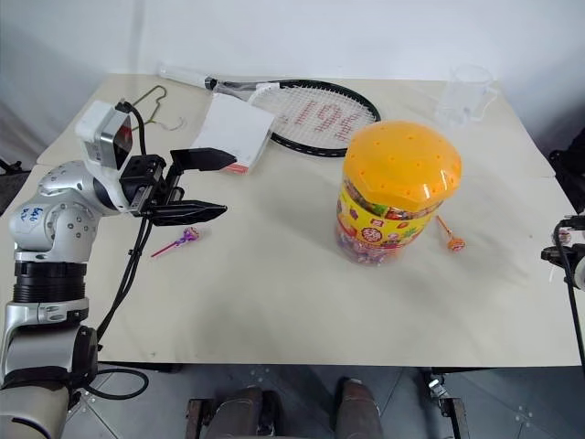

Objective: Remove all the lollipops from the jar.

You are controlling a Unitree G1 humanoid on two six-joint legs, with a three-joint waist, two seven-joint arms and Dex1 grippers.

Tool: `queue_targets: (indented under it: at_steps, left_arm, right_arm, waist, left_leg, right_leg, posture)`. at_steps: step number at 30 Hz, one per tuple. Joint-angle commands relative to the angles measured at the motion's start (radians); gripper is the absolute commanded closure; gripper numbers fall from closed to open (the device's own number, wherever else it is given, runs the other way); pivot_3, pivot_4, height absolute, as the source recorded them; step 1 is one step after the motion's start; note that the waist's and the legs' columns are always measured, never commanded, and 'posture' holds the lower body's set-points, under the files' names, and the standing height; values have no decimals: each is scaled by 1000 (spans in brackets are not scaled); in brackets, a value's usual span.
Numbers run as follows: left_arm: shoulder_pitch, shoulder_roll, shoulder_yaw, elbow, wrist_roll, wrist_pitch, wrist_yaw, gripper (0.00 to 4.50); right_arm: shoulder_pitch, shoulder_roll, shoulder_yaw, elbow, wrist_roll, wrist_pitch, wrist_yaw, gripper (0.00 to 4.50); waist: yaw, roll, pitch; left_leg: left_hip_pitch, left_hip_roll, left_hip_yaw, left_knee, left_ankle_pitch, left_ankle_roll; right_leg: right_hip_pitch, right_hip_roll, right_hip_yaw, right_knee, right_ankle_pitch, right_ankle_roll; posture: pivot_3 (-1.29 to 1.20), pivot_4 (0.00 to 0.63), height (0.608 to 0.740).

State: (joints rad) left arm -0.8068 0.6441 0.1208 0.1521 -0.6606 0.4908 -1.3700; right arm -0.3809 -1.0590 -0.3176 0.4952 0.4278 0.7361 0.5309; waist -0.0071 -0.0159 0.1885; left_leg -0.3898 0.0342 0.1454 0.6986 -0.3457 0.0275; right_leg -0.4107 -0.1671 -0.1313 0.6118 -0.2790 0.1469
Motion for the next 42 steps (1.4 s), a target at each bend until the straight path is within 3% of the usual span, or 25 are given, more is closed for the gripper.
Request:
queue_targets:
  at_steps: [1, 4, 12, 15, 23, 27, 36, 42]
  left_arm:
    - [-3, 10, 18, -35, -12, -14, -1, 0]
    - [-3, 17, 17, -38, -3, -27, -5, 0]
    - [17, 37, 24, -50, -15, -29, -20, 0]
    - [26, 33, 26, -61, -4, -34, 14, 0]
    - [59, 45, 5, -41, 38, -4, 90, 0]
    - [87, 59, -17, -20, 58, 40, 104, 0]
    - [166, 64, 17, -4, 67, 153, 251, 0]
    - [329, 112, 90, -124, 16, 100, 170, 0]
  right_arm:
    - [-73, 17, 21, 89, -57, -62, 16, 4408]
    - [-90, 23, 45, 111, -93, -75, 28, 3705]
    - [-9, 11, -12, -21, -84, -39, 57, 900]
    - [112, -22, -105, -247, -45, 6, 106, 43]
    - [344, -47, -368, -715, 80, 45, 315, 43]
    - [414, -18, -423, -834, 152, 37, 412, 43]
    - [513, 13, -362, -966, 231, -18, 566, 43]
    - [512, 57, -289, -948, 215, -68, 547, 43]
  waist:
    - [3, 0, 0]
    - [6, 0, 0]
    - [3, 0, 0]
    - [7, 2, 0]
    - [9, 3, 0]
    - [10, 3, 0]
    - [17, 2, 0]
    - [11, 2, 0]
  left_leg:
    - [0, 0, 0, 0, 0, 0]
    - [0, 0, 0, 0, 0, 0]
    - [0, 0, 0, 0, 0, 0]
    - [0, 0, -1, 0, 0, 0]
    - [0, 0, -1, 0, 0, 0]
    - [0, 0, -1, 0, 0, 0]
    - [1, 0, -2, 0, 0, 0]
    - [1, 0, -2, 0, 0, 0]
  right_leg:
    - [0, 0, 0, 0, 0, 0]
    - [0, 0, 0, 0, 0, 0]
    - [0, 0, 0, 0, 0, 0]
    - [0, 0, -1, 0, 0, 0]
    - [1, 0, -1, 0, 0, 0]
    - [1, 0, -1, 0, 0, 0]
    - [1, 0, -1, 0, 0, 0]
    - [1, 0, -1, 0, 0, 0]
  posture:
    - [0, 150, 740]
    - [0, 150, 740]
    - [0, 150, 740]
    - [0, 150, 740]
    - [0, 150, 740]
    - [0, 150, 740]
    - [0, 150, 740]
    - [0, 150, 740]
